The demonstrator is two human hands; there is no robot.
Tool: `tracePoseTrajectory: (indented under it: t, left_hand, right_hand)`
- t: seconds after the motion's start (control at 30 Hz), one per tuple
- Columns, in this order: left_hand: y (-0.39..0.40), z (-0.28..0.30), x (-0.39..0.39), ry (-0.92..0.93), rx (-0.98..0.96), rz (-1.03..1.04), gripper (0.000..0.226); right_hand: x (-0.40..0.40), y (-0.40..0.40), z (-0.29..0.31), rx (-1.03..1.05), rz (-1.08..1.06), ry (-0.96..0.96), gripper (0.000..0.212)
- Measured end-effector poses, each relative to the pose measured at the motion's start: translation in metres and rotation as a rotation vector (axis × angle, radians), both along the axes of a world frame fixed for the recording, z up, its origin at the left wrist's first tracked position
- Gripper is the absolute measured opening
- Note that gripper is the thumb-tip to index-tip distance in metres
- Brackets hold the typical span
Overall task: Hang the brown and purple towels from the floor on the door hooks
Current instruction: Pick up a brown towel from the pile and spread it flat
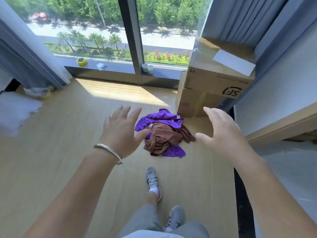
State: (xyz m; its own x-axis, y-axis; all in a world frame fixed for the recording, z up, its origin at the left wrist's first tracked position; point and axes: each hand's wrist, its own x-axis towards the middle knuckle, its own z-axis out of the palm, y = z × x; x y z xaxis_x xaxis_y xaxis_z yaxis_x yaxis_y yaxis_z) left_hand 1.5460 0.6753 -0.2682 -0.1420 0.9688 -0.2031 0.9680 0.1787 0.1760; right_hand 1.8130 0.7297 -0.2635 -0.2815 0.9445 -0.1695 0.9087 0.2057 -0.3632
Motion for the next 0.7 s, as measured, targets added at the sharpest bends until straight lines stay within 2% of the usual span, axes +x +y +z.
tracePoseTrajectory:
  t: [0.2,0.4,0.7]
  left_hand:
    - [0.069,-0.078,-0.048,-0.063,-0.144,-0.026,0.070]
    - [0.149,-0.180,-0.081,-0.063,-0.175,-0.159,0.070]
    - [0.235,-0.398,-0.101,0.104,-0.295,-0.348,0.071]
  right_hand:
    - [-0.048,0.071,-0.070,-0.130,0.042,-0.118,0.083]
    - [-0.090,0.139,-0.165,-0.181,0.046,-0.212,0.081]
    - [-0.119,0.197,-0.372,-0.281,0.095,-0.311,0.079]
